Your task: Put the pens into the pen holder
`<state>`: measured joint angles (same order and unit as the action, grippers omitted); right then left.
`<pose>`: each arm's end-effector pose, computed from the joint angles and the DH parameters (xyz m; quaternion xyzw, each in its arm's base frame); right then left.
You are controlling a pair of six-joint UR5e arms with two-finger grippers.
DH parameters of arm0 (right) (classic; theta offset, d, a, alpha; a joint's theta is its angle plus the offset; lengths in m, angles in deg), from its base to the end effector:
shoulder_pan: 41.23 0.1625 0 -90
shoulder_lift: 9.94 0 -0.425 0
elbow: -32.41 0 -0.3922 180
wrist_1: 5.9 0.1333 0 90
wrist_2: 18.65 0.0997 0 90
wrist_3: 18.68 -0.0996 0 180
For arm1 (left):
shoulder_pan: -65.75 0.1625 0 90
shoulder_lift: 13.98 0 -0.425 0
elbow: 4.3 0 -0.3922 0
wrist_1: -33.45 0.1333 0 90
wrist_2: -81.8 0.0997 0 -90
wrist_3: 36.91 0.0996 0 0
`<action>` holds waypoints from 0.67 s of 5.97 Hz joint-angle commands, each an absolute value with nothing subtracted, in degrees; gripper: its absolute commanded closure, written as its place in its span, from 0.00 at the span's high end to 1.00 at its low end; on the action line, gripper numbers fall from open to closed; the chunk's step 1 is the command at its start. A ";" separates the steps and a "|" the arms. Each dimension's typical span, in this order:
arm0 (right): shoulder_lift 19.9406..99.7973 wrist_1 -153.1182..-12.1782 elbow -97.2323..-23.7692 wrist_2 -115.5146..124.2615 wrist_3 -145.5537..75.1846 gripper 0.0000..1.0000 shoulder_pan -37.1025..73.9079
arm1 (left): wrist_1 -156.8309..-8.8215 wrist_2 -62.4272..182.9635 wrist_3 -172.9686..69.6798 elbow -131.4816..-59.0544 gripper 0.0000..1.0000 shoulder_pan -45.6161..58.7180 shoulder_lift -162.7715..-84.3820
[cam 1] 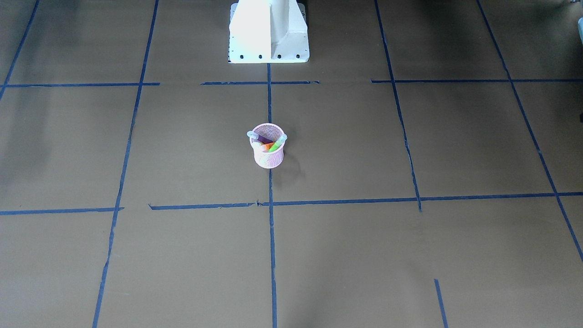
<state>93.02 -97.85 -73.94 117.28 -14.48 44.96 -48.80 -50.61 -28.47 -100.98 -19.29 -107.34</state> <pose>0.0352 -0.4008 0.6202 0.0129 -0.3901 -0.0692 0.9181 -0.0215 -0.5175 0.5879 0.0296 0.3609 0.1159 0.9249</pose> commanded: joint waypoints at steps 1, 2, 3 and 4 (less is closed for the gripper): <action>94.46 -97.75 -74.03 117.32 -13.24 1.00 45.96 | -48.46 -54.22 -29.26 -98.70 1.00 -20.21 -104.88; 95.08 -97.57 -74.03 117.32 -13.23 1.00 45.96 | -48.81 -55.12 -29.18 -98.87 1.00 -20.56 -104.34; 95.18 -97.75 -74.20 117.32 -13.23 1.00 45.96 | -48.81 -54.87 -29.18 -98.87 1.00 -20.56 -104.33; 95.44 -97.92 -74.90 117.41 -13.15 1.00 46.05 | -48.90 -54.78 -29.27 -99.83 1.00 -20.65 -104.33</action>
<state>95.18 -97.77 -74.37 117.35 -13.22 45.98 -48.82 -54.79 -29.20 -99.16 -20.56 -104.40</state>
